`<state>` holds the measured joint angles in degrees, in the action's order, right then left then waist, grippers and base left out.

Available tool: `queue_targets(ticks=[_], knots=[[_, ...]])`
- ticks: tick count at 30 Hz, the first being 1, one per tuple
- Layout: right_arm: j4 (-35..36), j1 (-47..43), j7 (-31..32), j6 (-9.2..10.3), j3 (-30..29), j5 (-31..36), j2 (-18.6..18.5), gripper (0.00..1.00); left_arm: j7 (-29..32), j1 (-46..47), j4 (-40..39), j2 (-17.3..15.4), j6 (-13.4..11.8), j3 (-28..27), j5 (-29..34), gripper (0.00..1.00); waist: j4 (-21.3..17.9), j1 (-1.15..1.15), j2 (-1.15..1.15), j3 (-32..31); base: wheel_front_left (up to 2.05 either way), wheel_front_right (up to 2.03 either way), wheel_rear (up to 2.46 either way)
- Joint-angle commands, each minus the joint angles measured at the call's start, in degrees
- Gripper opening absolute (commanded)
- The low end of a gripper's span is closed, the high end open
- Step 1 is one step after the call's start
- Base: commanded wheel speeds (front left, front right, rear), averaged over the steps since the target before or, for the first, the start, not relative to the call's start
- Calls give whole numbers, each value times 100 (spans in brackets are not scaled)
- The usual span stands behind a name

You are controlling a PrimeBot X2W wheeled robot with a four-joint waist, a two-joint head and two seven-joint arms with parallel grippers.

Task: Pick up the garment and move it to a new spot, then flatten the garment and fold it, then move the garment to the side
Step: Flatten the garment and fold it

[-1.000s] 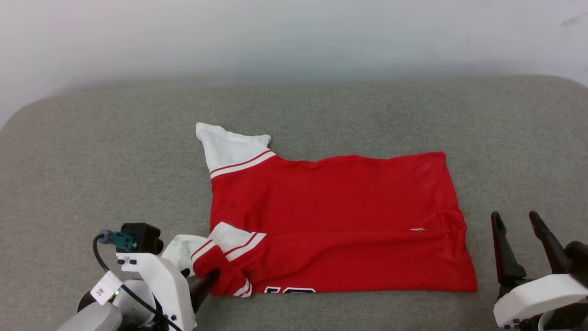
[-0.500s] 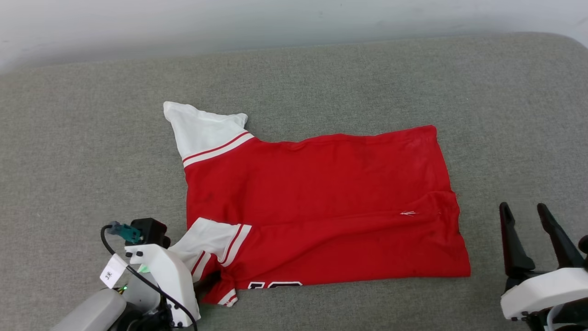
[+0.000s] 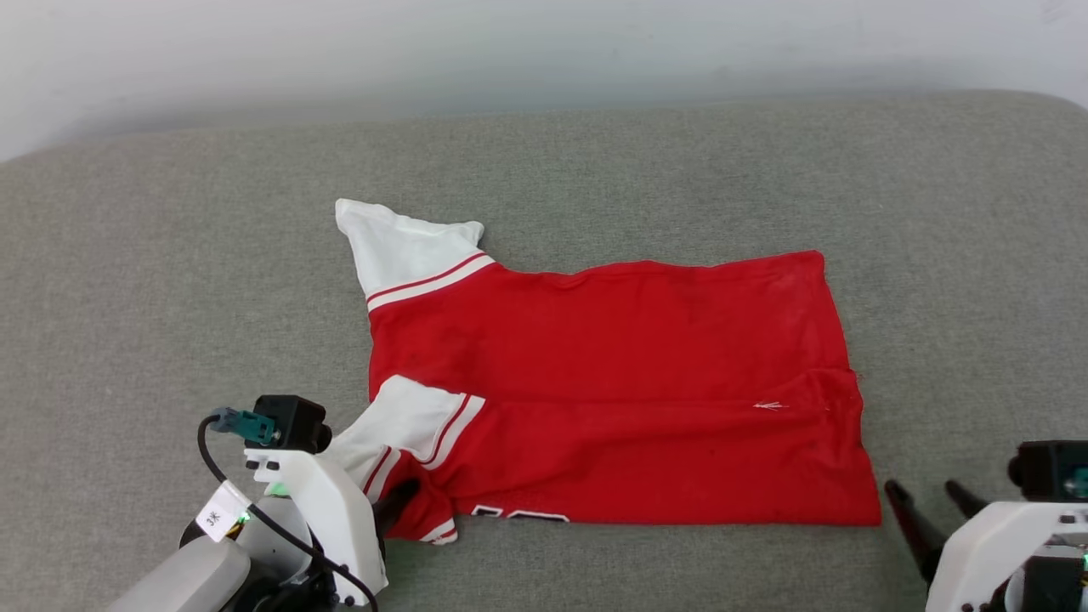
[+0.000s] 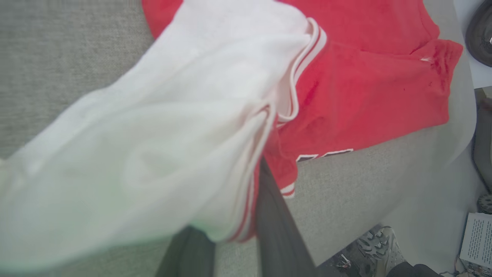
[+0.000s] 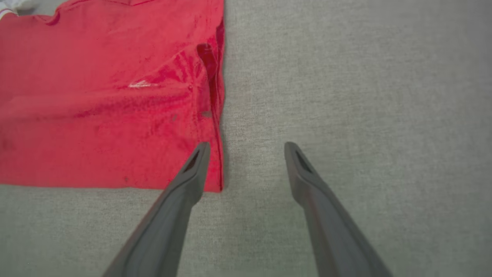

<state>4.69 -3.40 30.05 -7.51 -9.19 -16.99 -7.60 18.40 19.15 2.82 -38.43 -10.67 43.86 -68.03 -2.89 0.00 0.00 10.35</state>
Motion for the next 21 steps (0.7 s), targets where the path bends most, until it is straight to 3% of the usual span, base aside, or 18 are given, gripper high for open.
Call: queue_targets(ticks=[1, 6, 14, 15, 16, 17, 21], knots=[[-27, 23, 144, 4, 62, -49, -45, 100, -38, -26, -55, -42, -43, -35, 55, 0, 39, 0, 0, 33, 0, 0, 0], [-203, 316, 798, 4, 380, -203, -163, 100, -31, 66, -329, -110, -117, -38, 135, 0, 131, 0, 0, 227, 0, 0, 0], [-1091, 677, 1254, 4, 870, -484, -179, 100, -81, 122, -380, -48, -130, -37, 170, 0, 219, 0, 0, 492, 0, 0, 0], [-1180, 690, 1296, 4, 911, -525, -171, 73, -81, 131, -354, -37, -125, -35, 177, 0, 233, 0, 0, 517, 0, 0, 0], [-1245, 695, 1346, 3, 965, -557, -190, 20, -97, 128, -331, -31, -113, -39, 175, 0, 242, 0, 0, 533, 0, 0, 0], [-1280, 707, 1340, 3, 985, -594, -196, 0, -115, 124, -305, -25, -109, -41, 173, 0, 247, 0, 0, 544, 0, 0, 0], [-1195, 774, 1229, 4, 944, -671, -292, 0, -187, 73, -262, 8, -77, -55, 166, 0, 258, 0, 0, 507, 0, 0, 0]])
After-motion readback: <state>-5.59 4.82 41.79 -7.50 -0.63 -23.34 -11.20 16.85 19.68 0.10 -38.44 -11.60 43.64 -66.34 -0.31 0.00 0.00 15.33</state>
